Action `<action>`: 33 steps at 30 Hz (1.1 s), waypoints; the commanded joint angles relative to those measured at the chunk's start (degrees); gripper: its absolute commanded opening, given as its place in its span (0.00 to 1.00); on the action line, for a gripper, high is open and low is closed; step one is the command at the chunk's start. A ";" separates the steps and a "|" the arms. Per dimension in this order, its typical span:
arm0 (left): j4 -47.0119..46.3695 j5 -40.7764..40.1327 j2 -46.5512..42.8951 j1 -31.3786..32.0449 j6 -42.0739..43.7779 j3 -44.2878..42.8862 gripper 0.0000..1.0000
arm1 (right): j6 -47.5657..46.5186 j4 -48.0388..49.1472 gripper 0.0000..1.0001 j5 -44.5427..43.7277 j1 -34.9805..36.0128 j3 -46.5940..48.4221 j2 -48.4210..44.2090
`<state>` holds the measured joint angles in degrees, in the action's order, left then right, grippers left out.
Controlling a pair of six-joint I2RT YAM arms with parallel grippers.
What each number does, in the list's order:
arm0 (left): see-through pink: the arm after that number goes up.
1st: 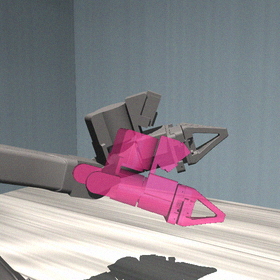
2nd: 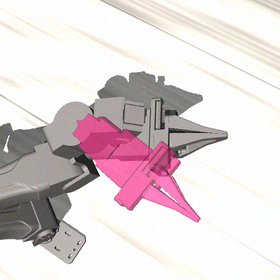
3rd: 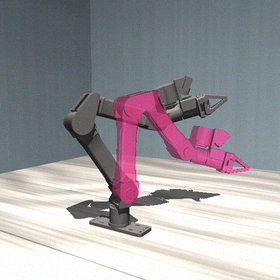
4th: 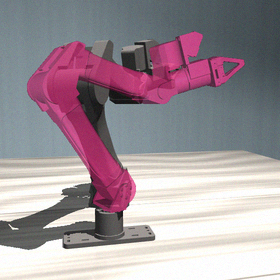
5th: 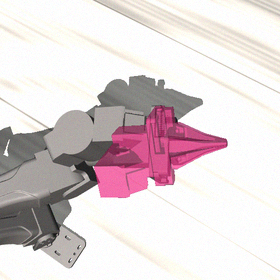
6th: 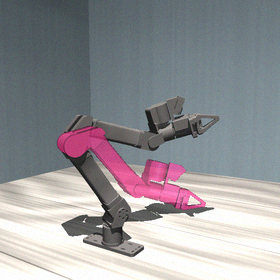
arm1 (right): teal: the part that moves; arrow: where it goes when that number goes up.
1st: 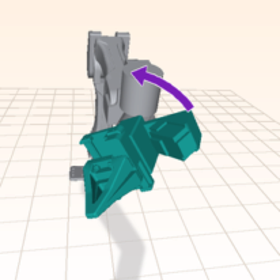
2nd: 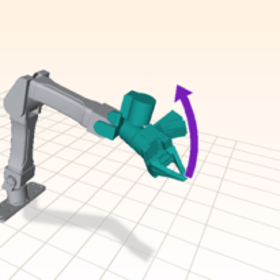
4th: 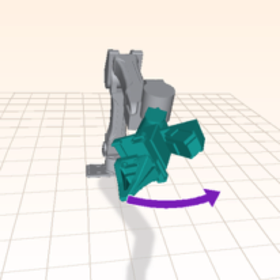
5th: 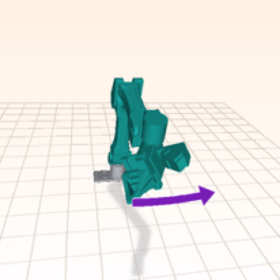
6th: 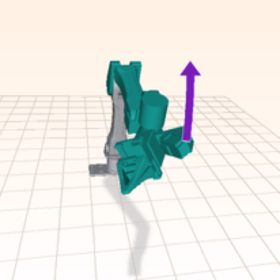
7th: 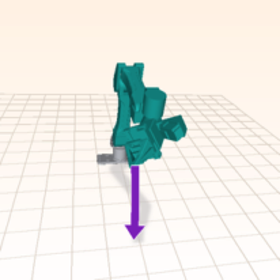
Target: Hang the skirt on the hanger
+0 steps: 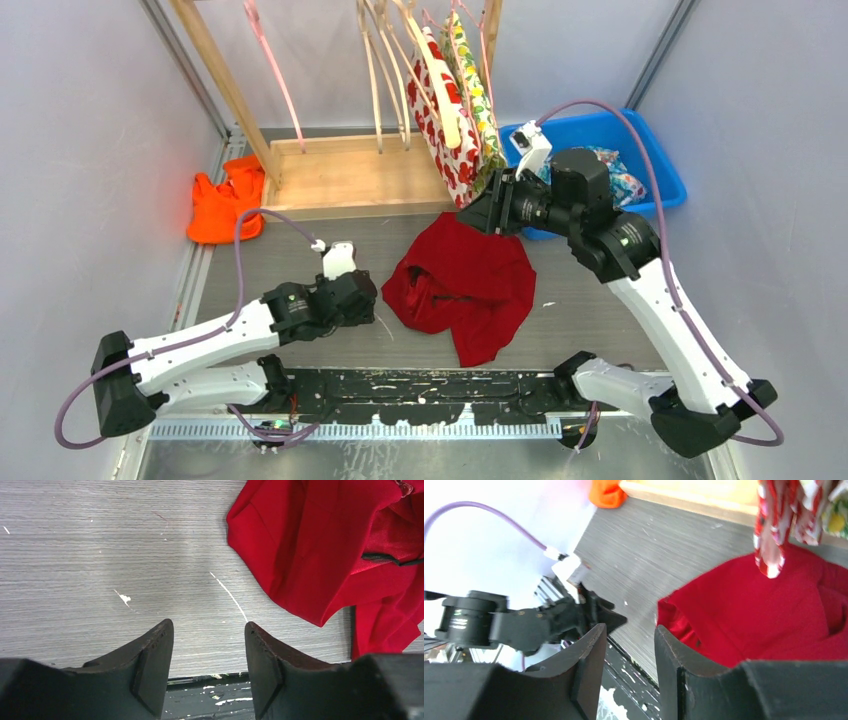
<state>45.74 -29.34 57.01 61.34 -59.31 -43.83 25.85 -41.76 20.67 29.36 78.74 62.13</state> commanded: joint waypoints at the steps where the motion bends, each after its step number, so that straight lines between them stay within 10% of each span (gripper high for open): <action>1: -1.35 -0.50 -0.14 -0.24 1.04 -1.77 0.58 | 3.13 8.00 0.43 -4.80 2.12 4.08 -0.65; 7: -0.55 -0.98 -1.10 -0.26 0.89 -1.93 0.79 | 3.26 14.79 0.37 -10.60 3.48 13.83 9.63; 33: 1.29 -1.17 -8.60 -0.24 -0.01 0.98 0.80 | 0.40 22.68 0.45 -24.70 10.13 35.49 31.74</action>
<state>46.54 -29.34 49.45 61.34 -59.33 -43.29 26.20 -24.56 -2.74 39.03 112.42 94.89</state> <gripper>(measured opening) 0.803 0.441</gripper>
